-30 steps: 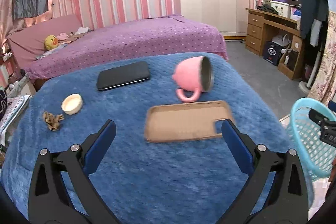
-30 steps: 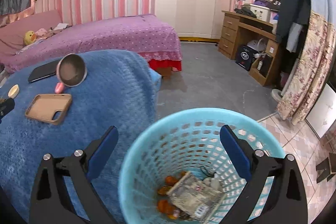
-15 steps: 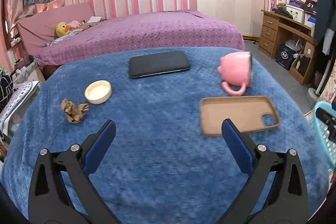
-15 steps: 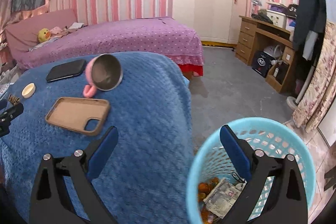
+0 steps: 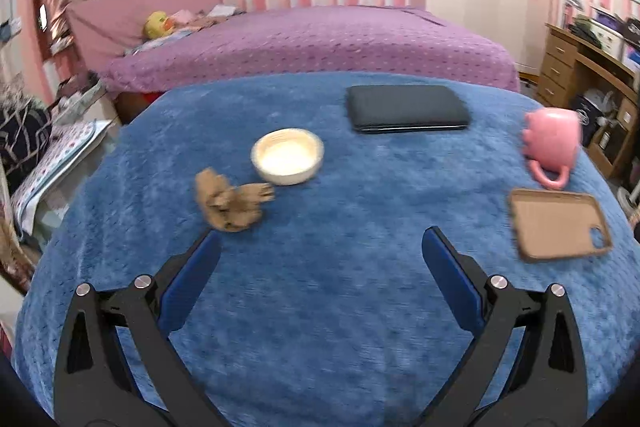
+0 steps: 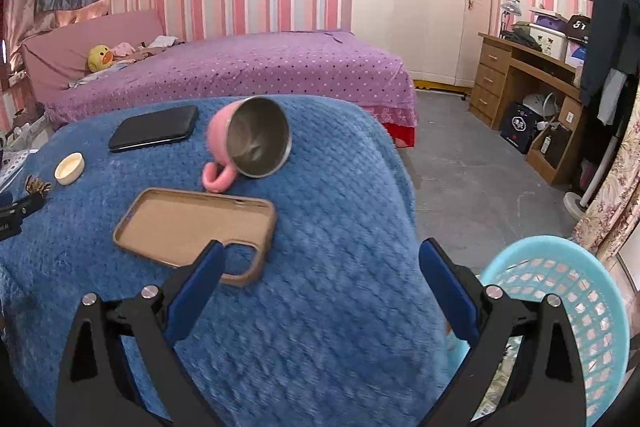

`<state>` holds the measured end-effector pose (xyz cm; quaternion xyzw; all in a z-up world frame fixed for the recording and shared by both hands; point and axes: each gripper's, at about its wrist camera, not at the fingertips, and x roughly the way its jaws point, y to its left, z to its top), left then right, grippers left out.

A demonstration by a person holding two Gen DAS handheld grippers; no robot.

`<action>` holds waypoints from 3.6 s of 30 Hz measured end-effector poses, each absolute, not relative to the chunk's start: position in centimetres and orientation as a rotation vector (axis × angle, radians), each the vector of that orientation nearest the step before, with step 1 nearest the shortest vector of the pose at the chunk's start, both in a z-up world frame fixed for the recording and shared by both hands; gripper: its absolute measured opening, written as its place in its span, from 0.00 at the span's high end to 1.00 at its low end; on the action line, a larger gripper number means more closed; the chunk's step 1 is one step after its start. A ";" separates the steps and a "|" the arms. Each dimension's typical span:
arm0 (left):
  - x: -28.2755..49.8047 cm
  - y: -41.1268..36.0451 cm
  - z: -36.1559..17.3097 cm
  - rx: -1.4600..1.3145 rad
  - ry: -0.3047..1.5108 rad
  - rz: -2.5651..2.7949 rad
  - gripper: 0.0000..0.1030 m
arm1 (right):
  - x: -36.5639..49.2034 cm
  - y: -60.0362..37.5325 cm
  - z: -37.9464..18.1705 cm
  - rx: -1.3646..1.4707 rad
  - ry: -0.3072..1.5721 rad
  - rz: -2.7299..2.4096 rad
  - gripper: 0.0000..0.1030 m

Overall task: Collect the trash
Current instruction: 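Move left tool to brown crumpled paper while right tool approaches cream round lid, then grasp brown paper with left tool while right tool grasps cream round lid, then carry the brown paper and cream lid over the light-blue basket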

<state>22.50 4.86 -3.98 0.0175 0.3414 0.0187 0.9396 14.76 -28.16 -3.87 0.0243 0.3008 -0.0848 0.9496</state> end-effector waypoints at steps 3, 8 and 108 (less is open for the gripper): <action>23.5 7.1 -4.4 0.025 0.711 0.090 0.06 | 15.5 -27.2 -4.2 0.037 0.618 -0.161 0.08; 25.5 9.9 -5.0 0.010 0.742 0.140 0.06 | 17.2 -25.8 -4.6 0.009 0.637 -0.123 0.08; 17.0 -14.6 -3.1 0.035 0.717 -0.252 0.53 | 7.0 -42.4 -2.7 0.028 0.606 -0.325 0.41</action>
